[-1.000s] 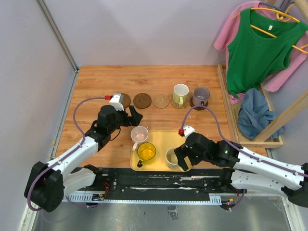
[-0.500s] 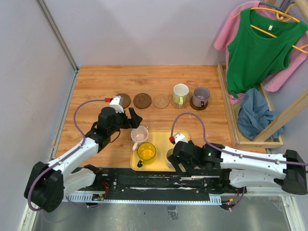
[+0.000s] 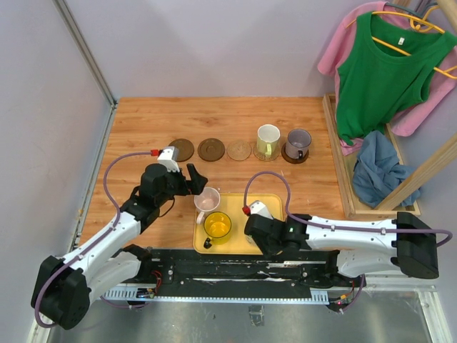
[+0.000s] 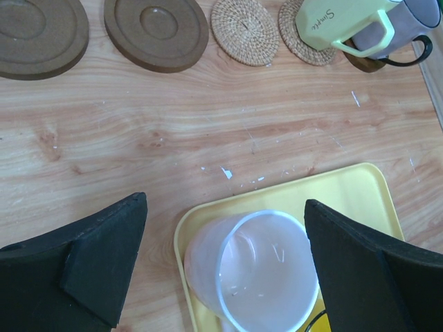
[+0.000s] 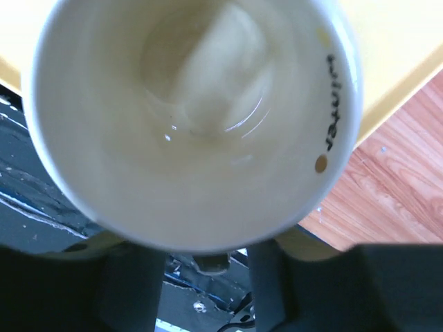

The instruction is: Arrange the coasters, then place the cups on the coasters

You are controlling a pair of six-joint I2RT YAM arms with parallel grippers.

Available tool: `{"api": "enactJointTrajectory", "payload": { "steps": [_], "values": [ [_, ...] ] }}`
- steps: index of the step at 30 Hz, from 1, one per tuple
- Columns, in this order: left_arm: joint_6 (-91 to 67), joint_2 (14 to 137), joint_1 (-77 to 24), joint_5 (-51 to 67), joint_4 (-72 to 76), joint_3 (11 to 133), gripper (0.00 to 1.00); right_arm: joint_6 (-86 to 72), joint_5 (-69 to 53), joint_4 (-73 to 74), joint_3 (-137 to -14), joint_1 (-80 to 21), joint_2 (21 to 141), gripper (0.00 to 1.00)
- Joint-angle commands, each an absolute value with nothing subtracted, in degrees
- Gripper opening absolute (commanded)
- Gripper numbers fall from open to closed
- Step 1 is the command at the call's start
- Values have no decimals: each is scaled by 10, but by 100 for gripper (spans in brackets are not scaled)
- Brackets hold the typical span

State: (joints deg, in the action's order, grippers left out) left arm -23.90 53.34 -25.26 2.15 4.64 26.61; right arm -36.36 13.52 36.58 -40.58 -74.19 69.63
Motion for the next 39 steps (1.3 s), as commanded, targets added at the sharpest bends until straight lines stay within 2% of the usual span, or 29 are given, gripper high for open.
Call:
{"api": "enactJointTrajectory", "payload": {
  "steps": [1, 4, 5, 12, 20, 29, 39],
  "values": [
    [-242, 505, -257, 14, 16, 260, 100, -370, 157, 350, -422, -751, 712, 36],
    [-243, 489, -257, 15, 2, 259, 100, -370, 165, 349, -428, -751, 720, 8],
    [-245, 483, -257, 17, -1, 259, 100, -371, 171, 351, -430, -751, 722, 2],
    [-248, 450, -258, 31, -37, 264, 100, -400, 246, 376, -451, -738, 727, 1],
    [-251, 445, -275, 22, -176, 328, 100, -436, 311, 408, -461, -702, 721, 1],
    [-270, 482, -350, 1, -266, 381, 100, -437, 309, 406, -462, -678, 735, 1],
    [-300, 514, -417, -50, -288, 364, 100, -454, 315, 404, -450, -672, 708, 1]
  ]
}}
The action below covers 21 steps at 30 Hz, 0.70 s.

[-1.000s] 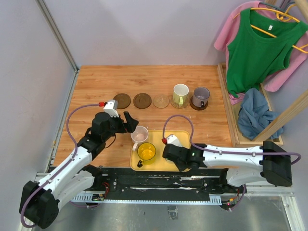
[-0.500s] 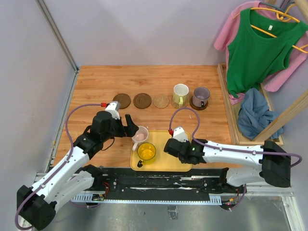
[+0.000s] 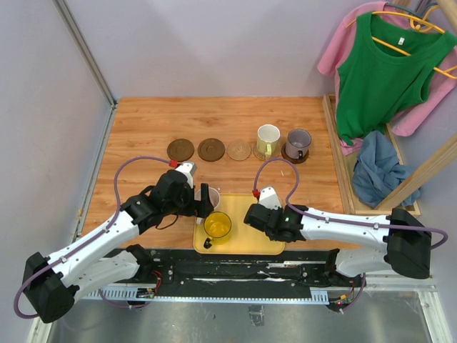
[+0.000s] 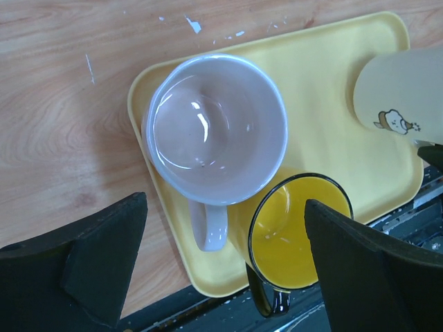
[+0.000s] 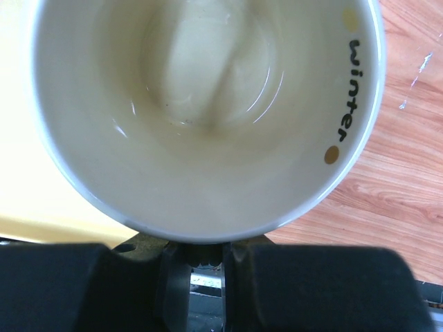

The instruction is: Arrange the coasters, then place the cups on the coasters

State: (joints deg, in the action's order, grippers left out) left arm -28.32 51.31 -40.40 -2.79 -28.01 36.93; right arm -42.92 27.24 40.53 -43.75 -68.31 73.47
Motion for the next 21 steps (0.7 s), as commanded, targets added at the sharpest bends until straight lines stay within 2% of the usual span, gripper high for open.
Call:
{"api": "enactJointTrajectory", "payload": {
  "steps": [1, 8, 15, 21],
  "values": [
    [-302, 515, -419, -49, -285, 361, 100, -455, 317, 405, -451, -672, 704, 1],
    [-309, 511, -423, -53, -260, 357, 100, -441, 355, 416, -485, -671, 686, 1],
    [-310, 497, -423, -84, -223, 360, 100, -385, 394, 413, -577, -658, 735, 1],
    [-307, 493, -423, -142, -172, 357, 100, -343, 349, 362, -655, -593, 798, 1]
  ]
}}
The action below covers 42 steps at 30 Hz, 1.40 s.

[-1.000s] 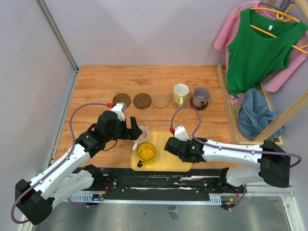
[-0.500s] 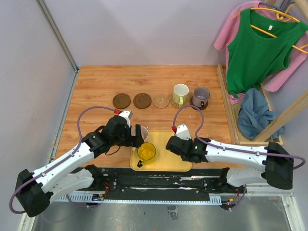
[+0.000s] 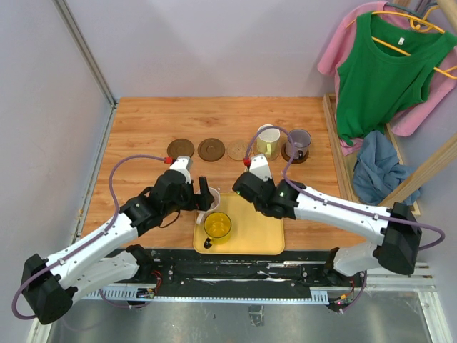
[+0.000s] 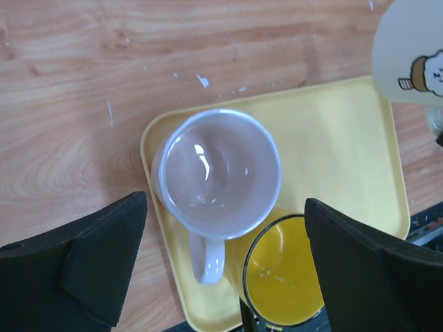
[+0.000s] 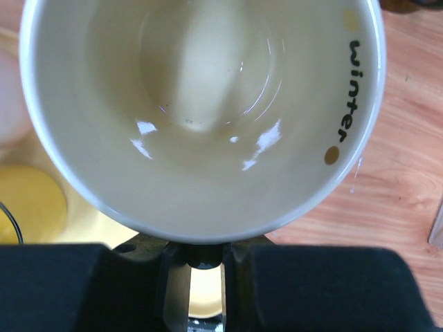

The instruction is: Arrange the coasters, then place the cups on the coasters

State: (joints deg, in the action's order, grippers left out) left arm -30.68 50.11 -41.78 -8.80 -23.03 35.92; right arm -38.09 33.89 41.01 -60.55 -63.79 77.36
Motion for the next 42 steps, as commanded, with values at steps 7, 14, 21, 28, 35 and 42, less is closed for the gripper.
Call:
{"api": "enactJointTrajectory", "payload": {
  "steps": [7, 14, 21, 28, 35, 42],
  "values": [
    [-285, 555, -421, -194, -137, 380, 100, -322, 307, 346, -782, -530, 903, 1],
    [-270, 566, -382, -171, -121, 377, 100, -319, 284, 364, -908, -498, 1019, 1],
    [-247, 545, -327, -153, -123, 370, 100, -305, 262, 369, -997, -462, 1110, 1],
    [-237, 562, -312, -138, -121, 372, 100, -296, 238, 371, -1049, -441, 1170, 1],
    [-236, 569, -307, -128, -117, 370, 100, -296, 236, 364, -1055, -424, 1191, 1],
    [-235, 579, -302, -122, -116, 371, 100, -302, 221, 340, -1031, -408, 1194, 1]
  ]
}}
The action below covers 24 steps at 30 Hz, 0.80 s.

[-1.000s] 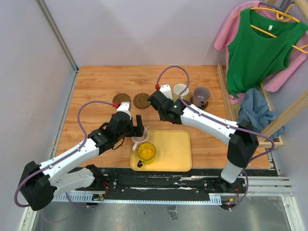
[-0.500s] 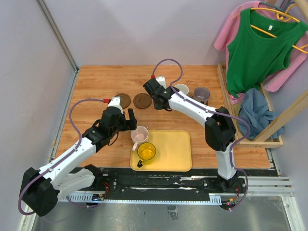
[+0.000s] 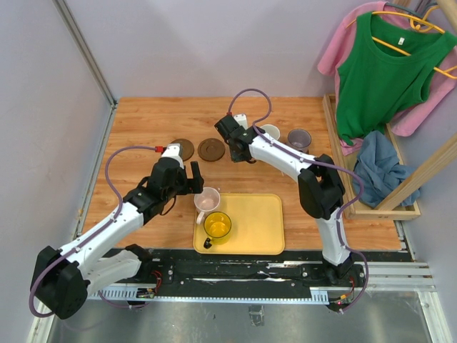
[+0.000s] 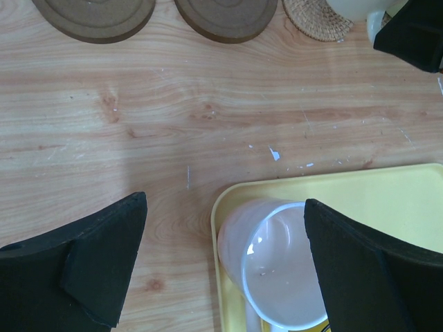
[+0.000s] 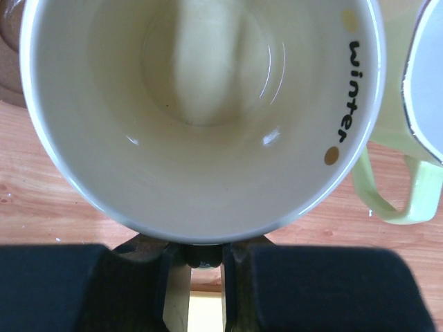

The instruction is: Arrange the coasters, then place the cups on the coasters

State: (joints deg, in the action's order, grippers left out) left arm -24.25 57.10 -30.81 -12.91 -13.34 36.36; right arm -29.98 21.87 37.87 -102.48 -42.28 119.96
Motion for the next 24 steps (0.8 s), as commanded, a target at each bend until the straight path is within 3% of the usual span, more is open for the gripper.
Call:
{"api": "enactJointTrajectory", "payload": {
  "steps": [1, 24],
  "values": [
    [-235, 581, -303, -121, -116, 371, 100, -301, 218, 337, -1030, -406, 1195, 1],
    [-230, 605, -300, -110, -106, 371, 100, -293, 201, 330, -1058, -393, 1242, 1]
  ]
}}
